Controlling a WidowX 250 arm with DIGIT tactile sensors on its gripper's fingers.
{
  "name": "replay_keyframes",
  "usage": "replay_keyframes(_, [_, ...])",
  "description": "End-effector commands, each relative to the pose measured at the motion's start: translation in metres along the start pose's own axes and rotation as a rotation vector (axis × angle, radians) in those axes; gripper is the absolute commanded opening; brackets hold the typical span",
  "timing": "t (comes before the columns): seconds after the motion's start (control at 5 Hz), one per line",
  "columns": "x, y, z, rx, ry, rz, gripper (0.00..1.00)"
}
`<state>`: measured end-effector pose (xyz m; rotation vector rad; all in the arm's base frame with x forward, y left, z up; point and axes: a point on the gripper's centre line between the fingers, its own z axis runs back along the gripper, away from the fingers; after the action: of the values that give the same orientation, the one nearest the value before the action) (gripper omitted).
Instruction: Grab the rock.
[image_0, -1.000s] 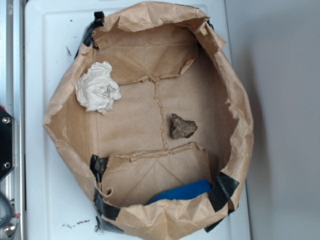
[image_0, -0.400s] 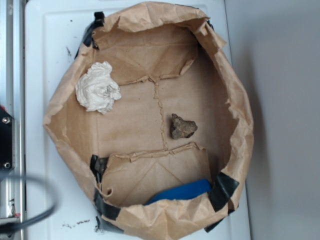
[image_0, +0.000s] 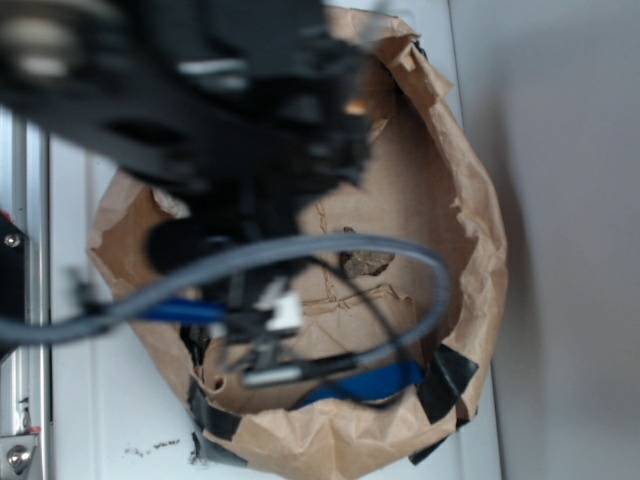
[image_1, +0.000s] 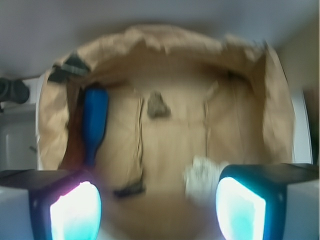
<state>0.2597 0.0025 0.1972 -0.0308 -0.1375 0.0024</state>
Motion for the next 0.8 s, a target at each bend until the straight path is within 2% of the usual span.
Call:
replay_keyframes(0.0, [0.007, -0.001, 0.017, 0.004, -0.062, -0.009, 1.0])
replay_keyframes(0.2, [0.019, 0.01, -0.035, 0.03, -0.101, -0.017, 1.0])
replay_keyframes(0.4, [0.025, 0.006, -0.084, 0.135, -0.108, -0.049, 1.0])
replay_keyframes(0.6, [0.031, 0.002, -0.114, 0.19, -0.087, -0.1, 1.0])
